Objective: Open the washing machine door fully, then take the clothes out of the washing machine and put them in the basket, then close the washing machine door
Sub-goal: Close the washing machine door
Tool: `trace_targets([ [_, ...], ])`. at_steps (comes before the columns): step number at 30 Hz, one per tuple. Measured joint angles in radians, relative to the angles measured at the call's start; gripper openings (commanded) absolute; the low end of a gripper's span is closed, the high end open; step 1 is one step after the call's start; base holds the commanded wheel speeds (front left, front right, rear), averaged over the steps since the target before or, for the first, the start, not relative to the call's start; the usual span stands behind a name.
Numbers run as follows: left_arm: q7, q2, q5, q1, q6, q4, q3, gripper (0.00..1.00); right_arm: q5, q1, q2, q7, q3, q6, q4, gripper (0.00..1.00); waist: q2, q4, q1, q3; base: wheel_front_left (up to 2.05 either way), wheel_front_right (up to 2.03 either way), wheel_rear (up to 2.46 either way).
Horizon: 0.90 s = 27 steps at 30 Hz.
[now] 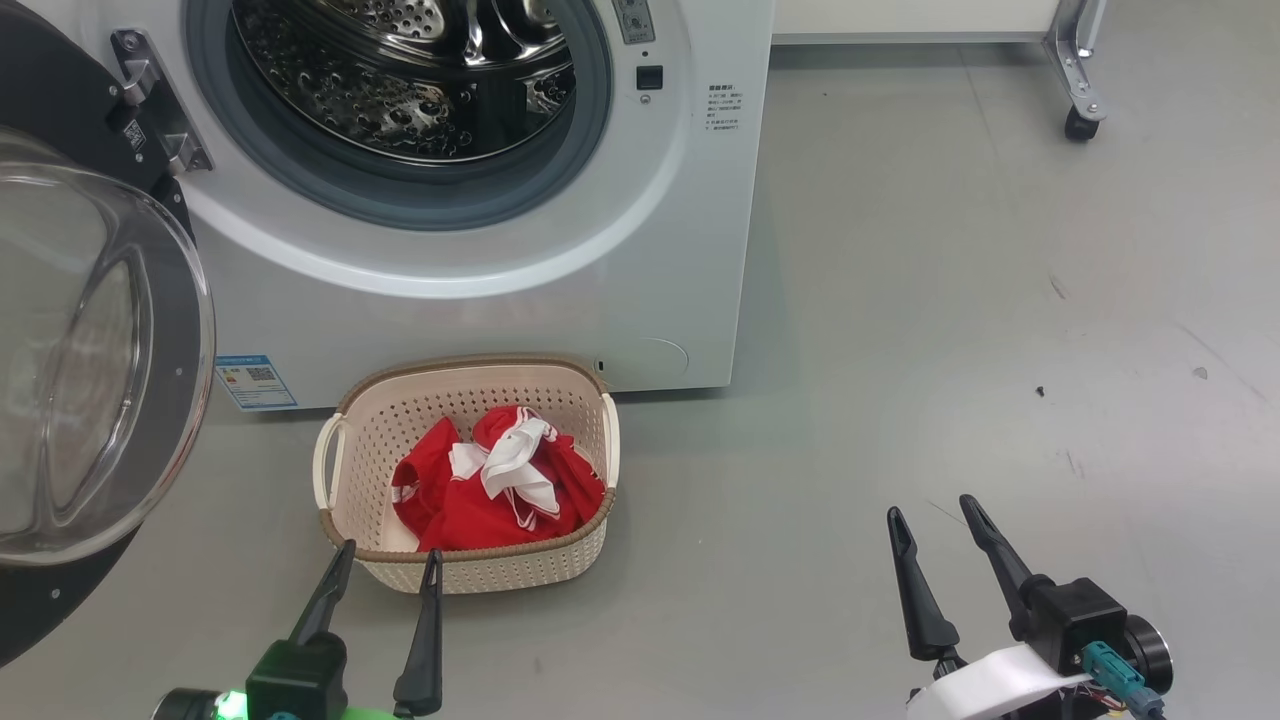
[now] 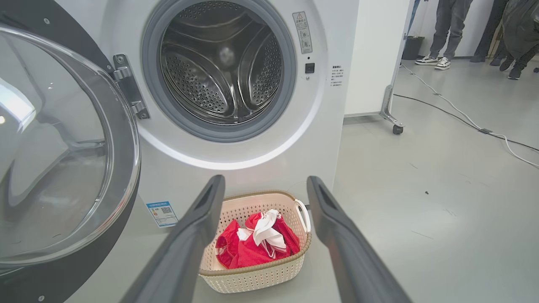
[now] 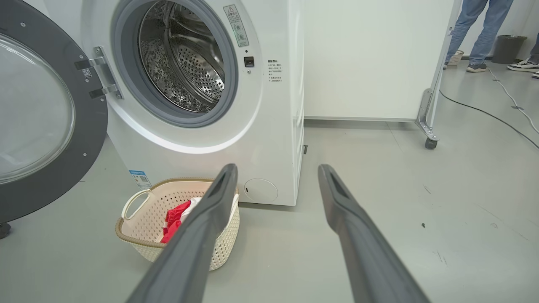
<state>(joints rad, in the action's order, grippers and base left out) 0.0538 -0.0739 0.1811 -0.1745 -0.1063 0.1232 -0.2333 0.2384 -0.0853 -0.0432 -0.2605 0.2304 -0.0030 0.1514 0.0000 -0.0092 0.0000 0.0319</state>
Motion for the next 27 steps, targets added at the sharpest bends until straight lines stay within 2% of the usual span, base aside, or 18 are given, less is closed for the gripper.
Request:
trace_targets([
  [14, 0.000, 0.000, -0.002, 0.000, 0.000, 0.000, -0.001, 1.00, 0.000, 0.000, 0.000, 0.000, -0.004, 0.000, 0.002, 1.00, 0.0000, 0.011, 0.0000, -0.004, 0.00, 0.00, 0.00],
  [17, -0.001, 0.000, -0.002, 0.000, 0.000, 0.000, -0.013, 1.00, 0.000, 0.000, 0.000, 0.000, -0.016, -0.010, 0.000, 1.00, 0.0000, 0.020, 0.0000, -0.003, 0.00, 0.00, 0.00],
  [27, 0.001, 0.002, -0.002, 0.001, 0.000, -0.001, -0.021, 1.00, -0.002, 0.000, -0.008, 0.000, -0.028, -0.009, -0.011, 1.00, 0.0000, 0.104, 0.0000, 0.002, 0.00, 0.00, 0.00],
])
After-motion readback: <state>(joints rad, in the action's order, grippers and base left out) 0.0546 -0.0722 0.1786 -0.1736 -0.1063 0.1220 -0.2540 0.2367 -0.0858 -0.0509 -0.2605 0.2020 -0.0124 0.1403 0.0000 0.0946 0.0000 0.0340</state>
